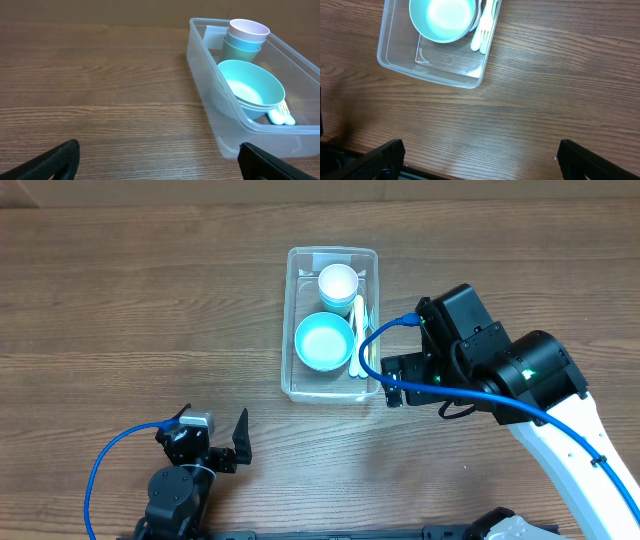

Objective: Pack container

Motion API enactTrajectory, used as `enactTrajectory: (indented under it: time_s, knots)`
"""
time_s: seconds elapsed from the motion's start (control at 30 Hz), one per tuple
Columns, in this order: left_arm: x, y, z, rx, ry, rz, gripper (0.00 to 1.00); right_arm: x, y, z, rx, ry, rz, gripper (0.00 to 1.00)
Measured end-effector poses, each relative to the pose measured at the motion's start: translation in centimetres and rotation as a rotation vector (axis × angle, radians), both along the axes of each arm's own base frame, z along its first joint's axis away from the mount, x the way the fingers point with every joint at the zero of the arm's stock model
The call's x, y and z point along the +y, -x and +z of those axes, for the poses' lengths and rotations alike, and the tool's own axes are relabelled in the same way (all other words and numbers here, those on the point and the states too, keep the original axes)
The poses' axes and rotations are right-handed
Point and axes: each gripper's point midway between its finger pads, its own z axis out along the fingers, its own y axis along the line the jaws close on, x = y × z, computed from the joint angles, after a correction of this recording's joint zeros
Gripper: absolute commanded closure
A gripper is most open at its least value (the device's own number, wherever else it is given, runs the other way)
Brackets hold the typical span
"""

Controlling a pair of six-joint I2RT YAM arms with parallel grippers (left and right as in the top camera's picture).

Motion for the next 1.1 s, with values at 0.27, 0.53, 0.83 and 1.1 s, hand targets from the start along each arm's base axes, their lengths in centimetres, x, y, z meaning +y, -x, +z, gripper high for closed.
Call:
enactTrajectory:
  time_s: [0.27, 0.53, 0.83, 1.1]
  knots:
    - [0.0, 0.0, 0.0, 0.0, 0.0, 0.0, 0.0, -0.3, 0.0, 0.1, -0.012, 0.009, -0.006, 0.0]
    - [0.0, 0.0, 0.0, 0.0, 0.0, 0.0, 0.0, -3.4, 2.5, 4.6, -0.615, -0.18, 0.029, 0.0]
    - [0.0, 0.0, 0.0, -0.001, 0.0, 0.0, 0.0, -6.5, 4.9, -8.3, -0.721, -0.152, -0.014, 0.0]
    - [0.0, 0.0, 0.0, -0.001, 0.0, 0.0, 0.0, -7.0, 4.2, -12.7, -0.769, -0.139, -0.051, 0.0]
